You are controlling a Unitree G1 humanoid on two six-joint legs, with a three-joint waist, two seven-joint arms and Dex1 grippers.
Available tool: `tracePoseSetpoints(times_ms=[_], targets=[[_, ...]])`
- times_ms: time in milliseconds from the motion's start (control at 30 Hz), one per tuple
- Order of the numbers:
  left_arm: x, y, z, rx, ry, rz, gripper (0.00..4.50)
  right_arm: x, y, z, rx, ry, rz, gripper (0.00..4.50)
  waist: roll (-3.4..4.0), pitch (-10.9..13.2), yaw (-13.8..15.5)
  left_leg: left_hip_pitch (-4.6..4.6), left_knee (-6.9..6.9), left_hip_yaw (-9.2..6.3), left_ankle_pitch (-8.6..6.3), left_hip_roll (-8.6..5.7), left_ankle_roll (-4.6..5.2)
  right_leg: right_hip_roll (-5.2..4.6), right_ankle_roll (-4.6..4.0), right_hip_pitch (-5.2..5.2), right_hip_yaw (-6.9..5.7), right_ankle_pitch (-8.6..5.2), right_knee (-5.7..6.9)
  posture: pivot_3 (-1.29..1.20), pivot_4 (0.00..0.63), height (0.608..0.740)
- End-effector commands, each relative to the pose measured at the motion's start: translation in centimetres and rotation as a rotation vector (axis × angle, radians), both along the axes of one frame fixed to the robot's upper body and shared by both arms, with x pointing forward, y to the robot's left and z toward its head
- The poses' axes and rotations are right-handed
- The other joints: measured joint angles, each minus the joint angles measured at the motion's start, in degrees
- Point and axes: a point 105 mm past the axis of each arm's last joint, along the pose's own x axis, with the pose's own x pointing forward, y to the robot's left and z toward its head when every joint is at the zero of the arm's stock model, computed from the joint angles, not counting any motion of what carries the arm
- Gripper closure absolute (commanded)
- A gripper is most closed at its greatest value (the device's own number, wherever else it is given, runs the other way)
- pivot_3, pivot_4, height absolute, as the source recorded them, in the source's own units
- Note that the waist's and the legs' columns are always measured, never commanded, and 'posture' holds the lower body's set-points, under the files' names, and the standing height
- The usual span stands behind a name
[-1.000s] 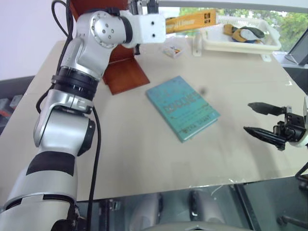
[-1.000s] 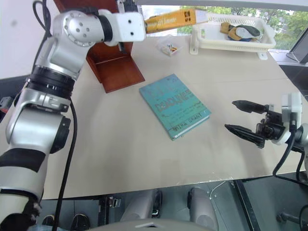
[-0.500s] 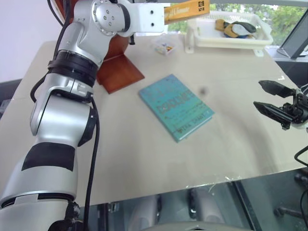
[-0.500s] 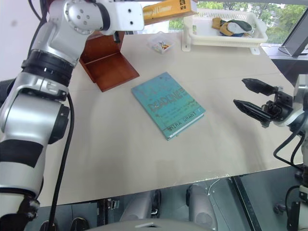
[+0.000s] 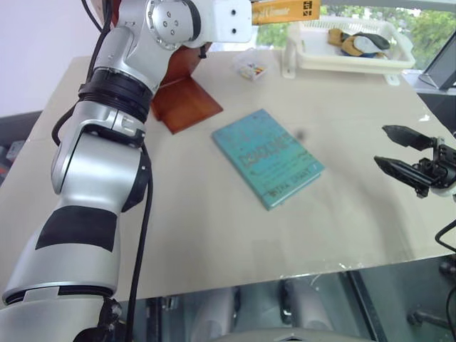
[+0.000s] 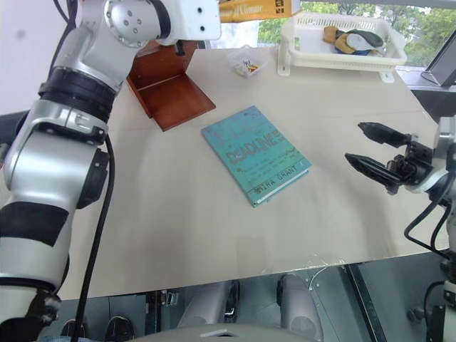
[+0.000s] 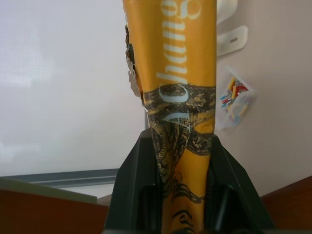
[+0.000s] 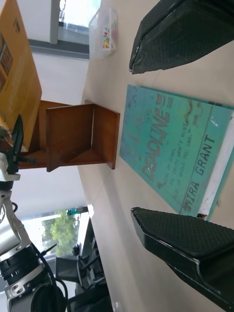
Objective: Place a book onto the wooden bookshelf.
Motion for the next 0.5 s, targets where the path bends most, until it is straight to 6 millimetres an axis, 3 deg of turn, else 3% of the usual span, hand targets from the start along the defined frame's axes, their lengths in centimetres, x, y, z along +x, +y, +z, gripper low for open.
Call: tracePoseSetpoints(times_ms=[33,333,500], targets=[[-0.9,1.1,3.1,0.028,-0.086,0.055,4.02,-0.6,-0.4,1.7,-0.014,-0.078,-0.01,0.0,0.0,0.0,-0.23,0.01,0.02,0.0,0.0,0.0,0.0,0.0,0.0,0.0,0.01,0.0,0.02,0.0,0.15,0.74],[-0.7,6.3,1.3,0.082,0.013,0.306,4.02,0.0,-0.1,1.7,-0.014,-0.075,0.011,0.0,0.0,0.0,-0.55,0.03,0.13,-0.01,0.0,0.01,0.0,0.02,0.0,0.0,0.02,0.0,0.39,0.0,0.15,0.74],[-1.2,6.8,0.9,0.041,0.041,0.363,4.02,0.6,0.1,2.1,-0.017,-0.078,0.027,0.0,0.0,0.0,-0.39,0.02,0.23,-0.04,0.0,0.01,0.0,0.01,0.0,0.0,0.0,0.0,0.49,0.0,0.15,0.74]])
